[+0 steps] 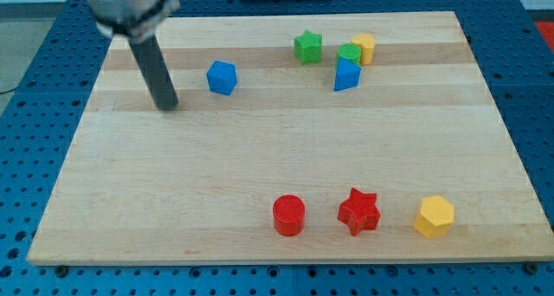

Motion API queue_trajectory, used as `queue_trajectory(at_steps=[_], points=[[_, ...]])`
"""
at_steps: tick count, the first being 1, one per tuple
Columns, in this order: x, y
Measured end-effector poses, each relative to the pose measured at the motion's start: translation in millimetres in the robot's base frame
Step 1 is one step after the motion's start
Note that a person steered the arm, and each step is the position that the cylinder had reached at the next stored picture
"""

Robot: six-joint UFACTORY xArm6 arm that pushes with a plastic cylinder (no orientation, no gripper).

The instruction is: Push the blue cube towards the bottom left

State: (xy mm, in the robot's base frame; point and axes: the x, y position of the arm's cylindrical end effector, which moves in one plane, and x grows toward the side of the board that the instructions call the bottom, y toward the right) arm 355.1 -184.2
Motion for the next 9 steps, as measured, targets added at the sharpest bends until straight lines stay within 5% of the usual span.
queue_trajectory(at_steps=[1, 2, 5, 7, 9], points=[[-101.4, 17.5], [-124.0, 80.3], [9.0, 115.3], [-22.0, 73.6], [14.9, 31.0]])
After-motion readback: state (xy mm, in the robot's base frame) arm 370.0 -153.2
